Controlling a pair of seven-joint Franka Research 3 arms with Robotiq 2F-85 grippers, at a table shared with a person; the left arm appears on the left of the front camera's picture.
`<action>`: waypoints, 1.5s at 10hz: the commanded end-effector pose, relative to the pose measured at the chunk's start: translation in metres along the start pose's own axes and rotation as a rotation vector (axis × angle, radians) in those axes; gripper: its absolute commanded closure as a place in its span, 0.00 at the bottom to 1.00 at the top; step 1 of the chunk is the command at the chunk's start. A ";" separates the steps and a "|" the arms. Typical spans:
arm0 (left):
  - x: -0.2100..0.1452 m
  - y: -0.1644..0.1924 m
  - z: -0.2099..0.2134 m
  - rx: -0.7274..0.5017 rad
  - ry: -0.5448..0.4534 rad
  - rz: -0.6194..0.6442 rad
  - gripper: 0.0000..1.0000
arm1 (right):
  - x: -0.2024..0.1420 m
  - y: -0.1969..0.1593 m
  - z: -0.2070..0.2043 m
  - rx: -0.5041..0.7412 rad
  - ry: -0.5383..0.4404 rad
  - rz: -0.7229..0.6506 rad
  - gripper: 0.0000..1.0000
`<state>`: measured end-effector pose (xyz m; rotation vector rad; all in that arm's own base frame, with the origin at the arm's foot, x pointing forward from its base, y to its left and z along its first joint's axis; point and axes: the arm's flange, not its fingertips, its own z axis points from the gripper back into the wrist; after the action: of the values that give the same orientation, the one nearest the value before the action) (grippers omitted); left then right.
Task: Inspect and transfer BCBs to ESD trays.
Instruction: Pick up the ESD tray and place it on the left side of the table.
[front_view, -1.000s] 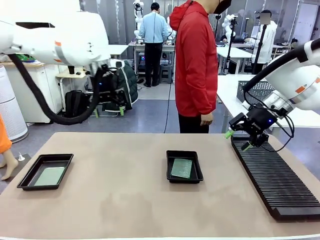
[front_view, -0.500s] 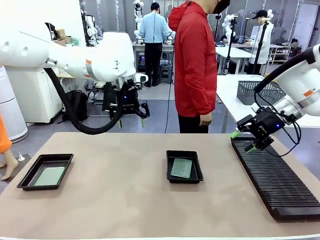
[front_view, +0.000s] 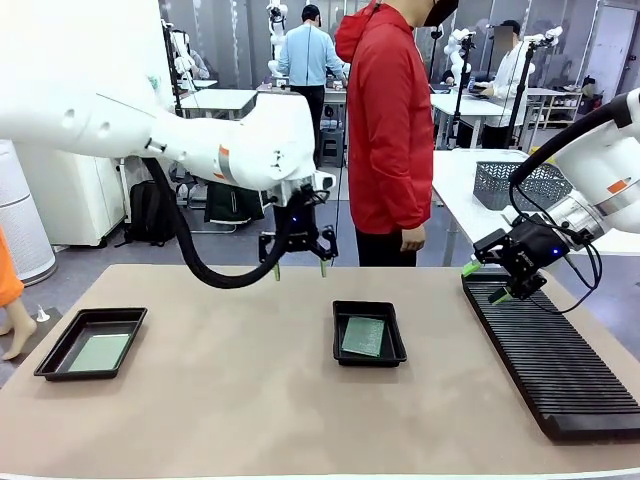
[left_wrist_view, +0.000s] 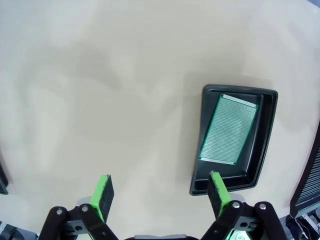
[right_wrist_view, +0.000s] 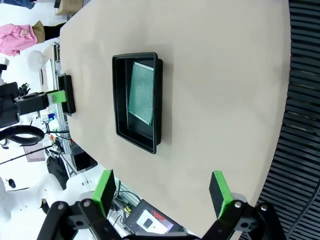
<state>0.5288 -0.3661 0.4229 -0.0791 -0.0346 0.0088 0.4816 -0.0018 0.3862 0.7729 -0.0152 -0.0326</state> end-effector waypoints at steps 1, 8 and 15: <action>-0.003 -0.018 -0.018 0.025 -0.009 -0.001 0.00 | 0.001 0.002 0.000 -0.025 -0.002 -0.013 0.00; -0.021 -0.046 -0.076 0.040 0.001 -0.041 0.00 | 0.001 0.002 0.000 -0.025 -0.002 -0.013 0.00; -0.013 -0.046 -0.110 0.016 0.038 -0.054 0.00 | 0.001 0.002 0.000 -0.025 -0.002 -0.013 0.00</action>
<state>0.5161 -0.4210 0.3201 -0.0547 0.0031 -0.0308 0.4817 -0.0017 0.3863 0.7727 -0.0154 -0.0321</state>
